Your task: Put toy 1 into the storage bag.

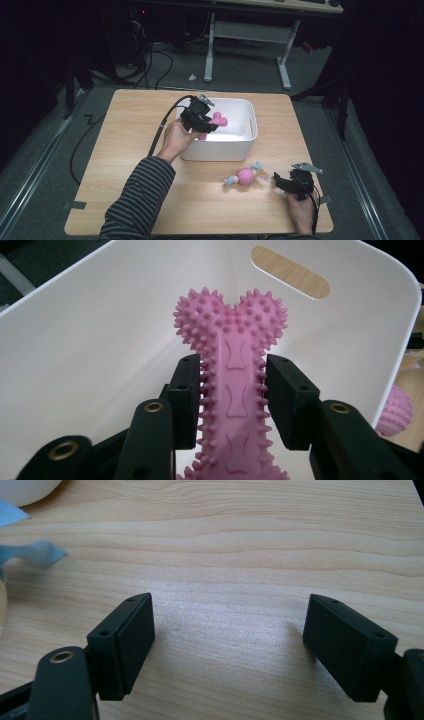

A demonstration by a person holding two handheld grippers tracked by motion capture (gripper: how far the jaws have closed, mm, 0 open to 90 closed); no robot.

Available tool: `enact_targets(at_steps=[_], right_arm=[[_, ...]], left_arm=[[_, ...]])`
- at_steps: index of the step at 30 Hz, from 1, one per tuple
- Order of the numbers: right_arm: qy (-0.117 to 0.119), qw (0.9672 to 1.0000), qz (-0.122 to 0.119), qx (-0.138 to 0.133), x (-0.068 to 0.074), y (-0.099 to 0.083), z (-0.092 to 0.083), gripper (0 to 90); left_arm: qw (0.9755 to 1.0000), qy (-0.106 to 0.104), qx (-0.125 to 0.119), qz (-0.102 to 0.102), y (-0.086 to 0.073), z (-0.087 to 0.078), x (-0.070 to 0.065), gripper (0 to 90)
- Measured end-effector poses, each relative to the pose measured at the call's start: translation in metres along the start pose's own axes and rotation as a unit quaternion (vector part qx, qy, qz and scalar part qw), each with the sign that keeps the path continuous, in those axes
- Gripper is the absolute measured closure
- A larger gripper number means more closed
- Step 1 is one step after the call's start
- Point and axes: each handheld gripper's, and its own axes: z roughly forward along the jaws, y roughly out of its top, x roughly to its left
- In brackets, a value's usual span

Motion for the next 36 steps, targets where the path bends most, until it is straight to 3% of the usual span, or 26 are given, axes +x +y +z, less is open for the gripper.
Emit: enact_targets(at_steps=[25,29,36], right_arm=[[0.0,1.0,0.0,0.0,0.0,0.0,0.0,20.8],[0.0,1.0,0.0,0.0,0.0,0.0,0.0,20.8],[0.001,1.0,0.001,0.0,0.0,0.0,0.0,20.9]], left_arm=[[0.9993,0.013,0.034,0.009,-0.004,0.014,-0.003,58.0],[0.9995,0.005,0.029,0.004,-0.003,0.013,-0.003,51.1],[0.9999,0.01,0.01,0.004,-0.003,-0.001,-0.004,41.9]])
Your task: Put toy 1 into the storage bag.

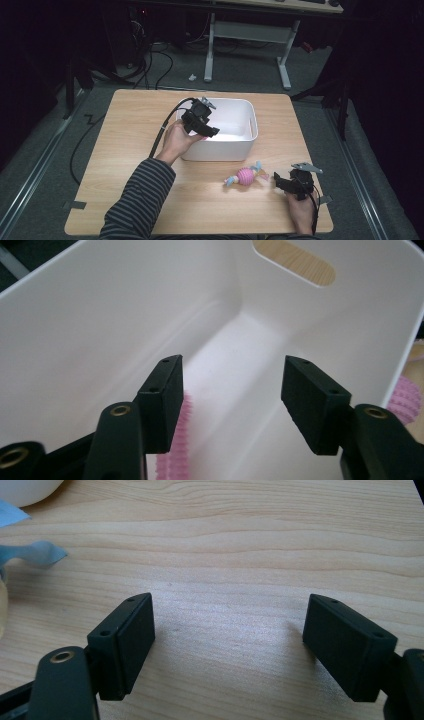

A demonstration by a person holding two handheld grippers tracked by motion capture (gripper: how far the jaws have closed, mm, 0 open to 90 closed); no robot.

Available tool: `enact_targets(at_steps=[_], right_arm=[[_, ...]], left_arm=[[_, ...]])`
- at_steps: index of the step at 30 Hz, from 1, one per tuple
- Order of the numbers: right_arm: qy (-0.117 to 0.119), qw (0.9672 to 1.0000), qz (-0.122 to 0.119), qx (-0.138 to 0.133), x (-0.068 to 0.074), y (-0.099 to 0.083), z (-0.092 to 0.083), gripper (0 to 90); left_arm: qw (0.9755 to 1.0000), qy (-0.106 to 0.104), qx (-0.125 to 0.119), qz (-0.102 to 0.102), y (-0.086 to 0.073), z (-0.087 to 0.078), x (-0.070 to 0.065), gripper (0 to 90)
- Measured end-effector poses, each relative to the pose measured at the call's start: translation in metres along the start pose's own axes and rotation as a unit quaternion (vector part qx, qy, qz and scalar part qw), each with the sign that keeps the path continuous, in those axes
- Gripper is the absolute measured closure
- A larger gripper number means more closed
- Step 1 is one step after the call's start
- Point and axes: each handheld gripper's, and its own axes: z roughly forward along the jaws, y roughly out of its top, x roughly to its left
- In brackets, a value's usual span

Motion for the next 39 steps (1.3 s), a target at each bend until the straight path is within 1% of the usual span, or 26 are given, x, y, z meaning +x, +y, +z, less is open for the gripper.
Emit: enact_targets(at_steps=[1,2,3,4,8,9,11,12,14,16,17,18,19,20,25,26,30,33,34,36,37,38,39], right_arm=[[0.0,1.0,0.0,-0.001,0.0,0.0,0.0,21.0],[0.001,1.0,0.0,-0.001,0.0,0.0,0.0,21.0],[0.001,1.0,0.0,-0.001,0.0,0.0,0.0,21.0],[0.001,1.0,0.0,-0.001,0.0,0.0,0.0,21.0],[0.0,1.0,0.0,0.0,0.0,0.0,0.0,21.0],[0.0,1.0,0.0,0.0,0.0,0.0,0.0,21.0],[0.0,1.0,0.0,0.0,0.0,0.0,0.0,21.0],[0.0,1.0,0.0,0.0,0.0,0.0,0.0,21.0],[0.0,1.0,0.0,0.0,0.0,0.0,0.0,21.0],[0.0,1.0,0.0,0.0,0.0,0.0,0.0,21.0],[0.0,1.0,0.0,-0.001,0.0,0.0,0.0,21.0],[0.0,1.0,0.0,-0.001,0.0,0.0,0.0,21.0],[0.0,1.0,0.0,-0.001,0.0,0.0,0.0,21.0],[0.0,1.0,0.0,-0.001,0.0,0.0,0.0,21.0],[0.001,1.0,0.0,-0.001,0.0,0.0,0.0,21.1],[0.001,1.0,0.0,-0.001,0.0,0.0,0.0,21.1],[0.001,1.0,-0.001,-0.001,0.0,0.0,0.0,21.1],[0.001,1.0,-0.003,-0.002,0.0,0.0,0.0,21.1],[0.001,1.0,-0.003,-0.002,0.0,0.0,0.0,21.1],[0.001,1.0,-0.003,-0.002,0.0,0.0,0.0,21.1],[0.001,1.0,-0.003,-0.002,0.0,0.0,0.0,21.1],[0.001,1.0,-0.003,-0.002,0.0,0.0,0.0,21.1],[0.001,1.0,-0.003,-0.002,0.0,0.0,0.0,21.1]], left_arm=[[0.9999,0.002,-0.011,-0.004,-0.001,-0.007,0.002,40.2],[0.9998,0.002,-0.018,-0.01,-0.003,-0.011,0.003,39.7],[0.9997,0.003,-0.022,-0.01,-0.004,-0.015,0.004,39.2],[0.9997,0.003,-0.022,-0.01,-0.004,-0.015,0.004,38.9],[0.9988,0.016,-0.043,-0.019,-0.011,-0.032,0.008,37.7],[0.9981,0.021,-0.054,-0.022,-0.016,-0.042,0.009,37.7],[0.9977,0.024,-0.059,-0.022,-0.021,-0.05,0.011,37.5],[0.9977,0.024,-0.059,-0.022,-0.021,-0.05,0.011,37.2],[0.9974,0.028,-0.063,-0.023,-0.026,-0.056,0.013,37.0],[0.997,0.029,-0.067,-0.026,-0.032,-0.062,0.015,36.6],[0.9962,0.03,-0.075,-0.032,-0.038,-0.067,0.017,36.5],[0.9962,0.03,-0.075,-0.032,-0.038,-0.067,0.017,36.5],[0.9956,0.032,-0.081,-0.034,-0.043,-0.072,0.018,36.3],[0.9956,0.032,-0.081,-0.034,-0.043,-0.072,0.018,36.3],[0.9943,0.04,-0.091,-0.038,-0.053,-0.083,0.019,35.9],[0.9943,0.04,-0.091,-0.038,-0.053,-0.083,0.019,35.9],[0.993,0.049,-0.099,-0.042,-0.062,-0.093,0.021,35.6],[0.9921,0.058,-0.101,-0.048,-0.068,-0.098,0.022,35.5],[0.9921,0.058,-0.101,-0.048,-0.068,-0.098,0.022,35.5],[0.9911,0.068,-0.104,-0.048,-0.072,-0.102,0.021,35.4],[0.9898,0.073,-0.111,-0.052,-0.077,-0.107,0.022,35.4],[0.9891,0.073,-0.116,-0.053,-0.08,-0.109,0.022,35.5],[0.9891,0.073,-0.116,-0.053,-0.08,-0.109,0.022,35.7]])
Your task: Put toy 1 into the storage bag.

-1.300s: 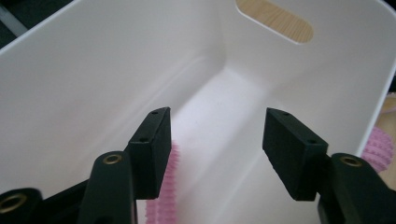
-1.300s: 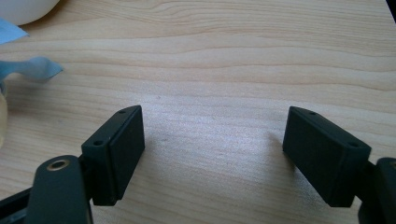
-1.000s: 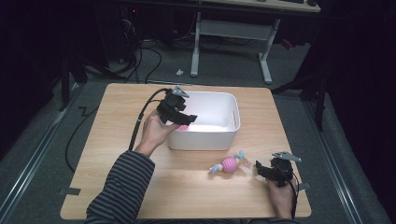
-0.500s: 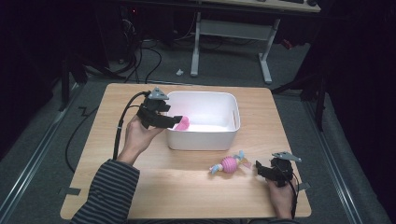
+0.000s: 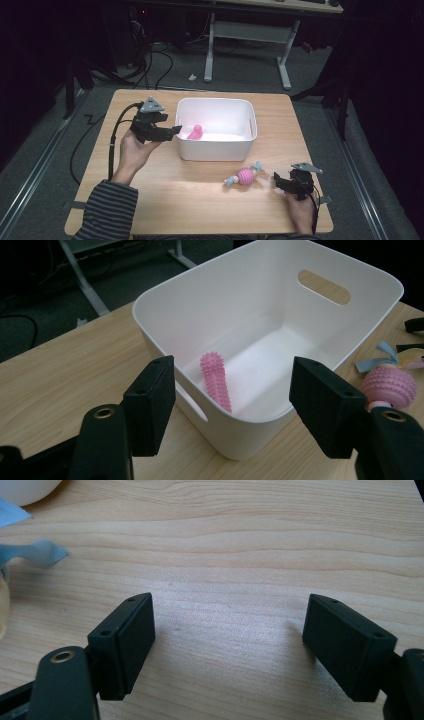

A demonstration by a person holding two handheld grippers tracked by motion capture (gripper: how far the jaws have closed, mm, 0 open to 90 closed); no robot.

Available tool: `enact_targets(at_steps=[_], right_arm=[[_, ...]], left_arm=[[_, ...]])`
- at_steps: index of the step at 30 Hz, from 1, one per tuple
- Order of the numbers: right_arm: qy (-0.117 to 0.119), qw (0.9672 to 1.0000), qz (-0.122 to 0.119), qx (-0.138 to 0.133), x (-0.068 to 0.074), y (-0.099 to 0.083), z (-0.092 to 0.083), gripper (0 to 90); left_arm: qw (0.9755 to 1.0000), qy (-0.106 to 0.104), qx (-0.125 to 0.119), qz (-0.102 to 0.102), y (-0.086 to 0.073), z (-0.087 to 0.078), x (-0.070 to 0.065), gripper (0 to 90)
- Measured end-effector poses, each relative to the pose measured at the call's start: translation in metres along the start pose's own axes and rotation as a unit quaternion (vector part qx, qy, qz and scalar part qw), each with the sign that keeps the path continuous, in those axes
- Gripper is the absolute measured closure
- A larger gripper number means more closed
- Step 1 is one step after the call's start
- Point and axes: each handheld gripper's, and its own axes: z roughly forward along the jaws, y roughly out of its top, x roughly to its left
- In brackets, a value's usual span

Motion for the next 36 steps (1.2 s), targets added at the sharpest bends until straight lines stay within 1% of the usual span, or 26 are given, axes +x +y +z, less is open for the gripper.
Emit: enact_targets(at_steps=[2,3,4,8,10,12,14,16,17,20,21,24,30,36], right_arm=[[0.0,1.0,0.0,0.0,0.0,0.0,0.0,21.0],[0.0,1.0,0.0,0.0,0.0,0.0,0.0,21.1],[0.0,1.0,0.0,0.0,0.0,0.0,0.0,21.1],[0.0,1.0,0.0,0.0,0.0,0.0,0.0,21.1],[0.0,1.0,0.0,0.0,0.0,0.0,0.0,21.1],[0.0,1.0,0.0,0.0,0.0,0.0,0.0,21.1],[0.0,1.0,0.0,0.0,0.0,0.0,0.0,21.1],[0.0,1.0,0.0,0.0,0.0,0.0,0.0,21.1],[0.0,1.0,0.0,0.0,0.0,0.0,0.0,21.1],[0.0,1.0,-0.001,0.0,0.0,0.0,0.0,21.1],[0.0,1.0,-0.001,0.0,0.0,0.0,0.0,21.1],[0.0,1.0,0.001,0.0,0.0,0.0,0.0,21.1],[0.0,1.0,0.001,0.0,0.0,0.0,0.0,21.1],[0.0,1.0,0.001,0.0,0.0,0.0,0.0,21.1]], left_arm=[[1.0,0.001,-0.003,-0.001,-0.004,-0.004,0.001,35.7],[1.0,0.005,-0.004,-0.001,-0.005,-0.007,0.002,35.6],[1.0,0.003,-0.002,-0.003,-0.007,-0.008,0.002,35.6],[0.9999,0.007,-0.011,-0.004,-0.011,-0.016,0.003,35.1],[0.9998,0.011,-0.016,-0.008,-0.015,-0.021,0.004,35.1],[0.9997,0.012,-0.018,-0.01,-0.016,-0.022,0.005,35.2],[0.9996,0.018,-0.019,-0.013,-0.02,-0.027,0.006,35.2],[0.9994,0.022,-0.024,-0.008,-0.023,-0.03,0.006,35.2],[0.9995,0.023,-0.022,-0.008,-0.023,-0.03,0.006,35.3],[0.9991,0.023,-0.029,-0.021,-0.03,-0.036,0.011,35.2],[0.9991,0.023,-0.029,-0.021,-0.03,-0.036,0.011,35.3],[0.9986,0.027,-0.035,-0.028,-0.038,-0.042,0.013,35.2],[0.9982,0.033,-0.037,-0.034,-0.047,-0.05,0.015,35.3],[0.9976,0.041,-0.035,-0.042,-0.059,-0.056,0.018,35.2]])
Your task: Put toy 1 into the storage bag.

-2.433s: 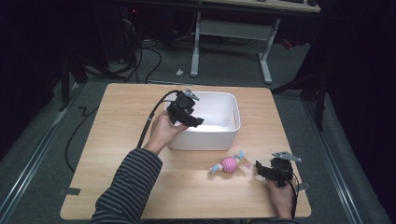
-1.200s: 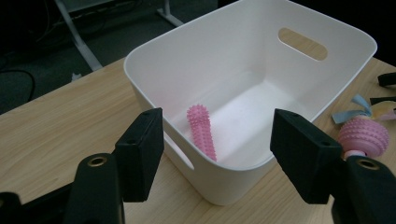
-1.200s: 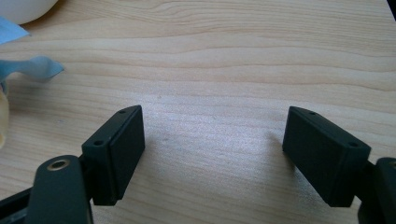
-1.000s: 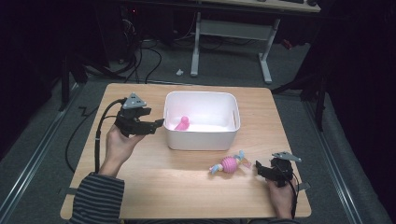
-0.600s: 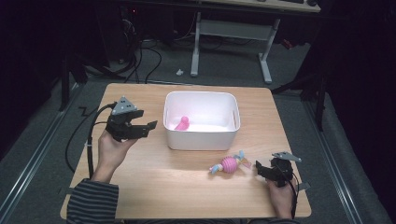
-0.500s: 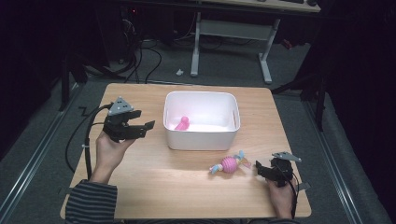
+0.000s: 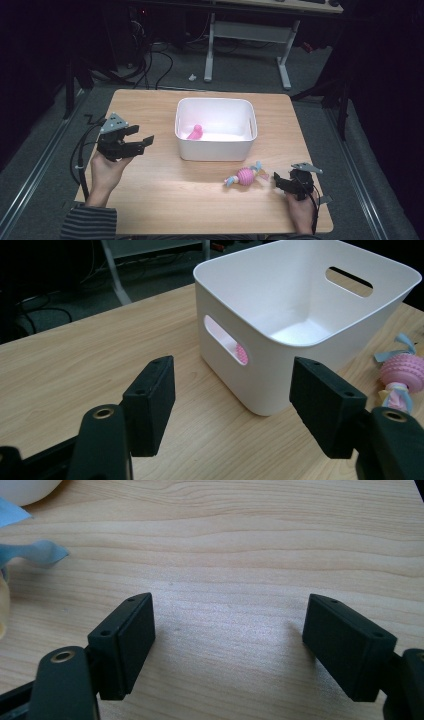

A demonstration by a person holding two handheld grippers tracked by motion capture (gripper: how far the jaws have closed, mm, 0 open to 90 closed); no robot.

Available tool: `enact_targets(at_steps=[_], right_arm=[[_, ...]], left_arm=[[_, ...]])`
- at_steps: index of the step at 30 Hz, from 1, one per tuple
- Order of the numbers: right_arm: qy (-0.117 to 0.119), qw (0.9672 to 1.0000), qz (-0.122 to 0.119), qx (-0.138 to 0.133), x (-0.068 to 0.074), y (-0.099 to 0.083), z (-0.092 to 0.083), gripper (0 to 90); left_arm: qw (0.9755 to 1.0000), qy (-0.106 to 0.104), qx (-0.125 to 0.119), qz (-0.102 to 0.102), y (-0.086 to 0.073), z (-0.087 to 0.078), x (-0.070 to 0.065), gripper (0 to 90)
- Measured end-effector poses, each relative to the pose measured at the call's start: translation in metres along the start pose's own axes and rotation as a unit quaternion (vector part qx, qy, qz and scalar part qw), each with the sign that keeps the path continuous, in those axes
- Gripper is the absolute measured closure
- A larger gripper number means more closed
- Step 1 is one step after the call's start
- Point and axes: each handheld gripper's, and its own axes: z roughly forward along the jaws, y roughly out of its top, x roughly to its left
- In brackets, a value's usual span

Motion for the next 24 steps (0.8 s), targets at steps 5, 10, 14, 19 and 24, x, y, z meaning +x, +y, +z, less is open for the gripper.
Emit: enact_targets(at_steps=[5,10,14,19,24], right_arm=[[0.0,1.0,0.0,0.0,0.0,0.0,0.0,21.1],[0.0,1.0,0.0,0.0,0.0,0.0,0.0,21.1],[0.0,1.0,0.0,0.0,0.0,0.0,0.0,21.1],[0.0,1.0,0.0,0.0,0.0,0.0,0.0,21.1],[0.0,1.0,0.0,0.0,0.0,0.0,0.0,21.1]], left_arm=[[1.0,0.006,0.0,-0.005,-0.008,-0.004,0.002,35.2],[0.9999,0.009,0.003,-0.012,-0.016,-0.005,0.004,35.1],[0.9997,0.01,0.006,-0.02,-0.025,-0.007,0.007,35.1],[0.9994,0.01,0.008,-0.031,-0.034,-0.006,0.008,35.1],[0.9991,0.01,0.01,-0.039,-0.046,-0.005,0.009,35.0]])
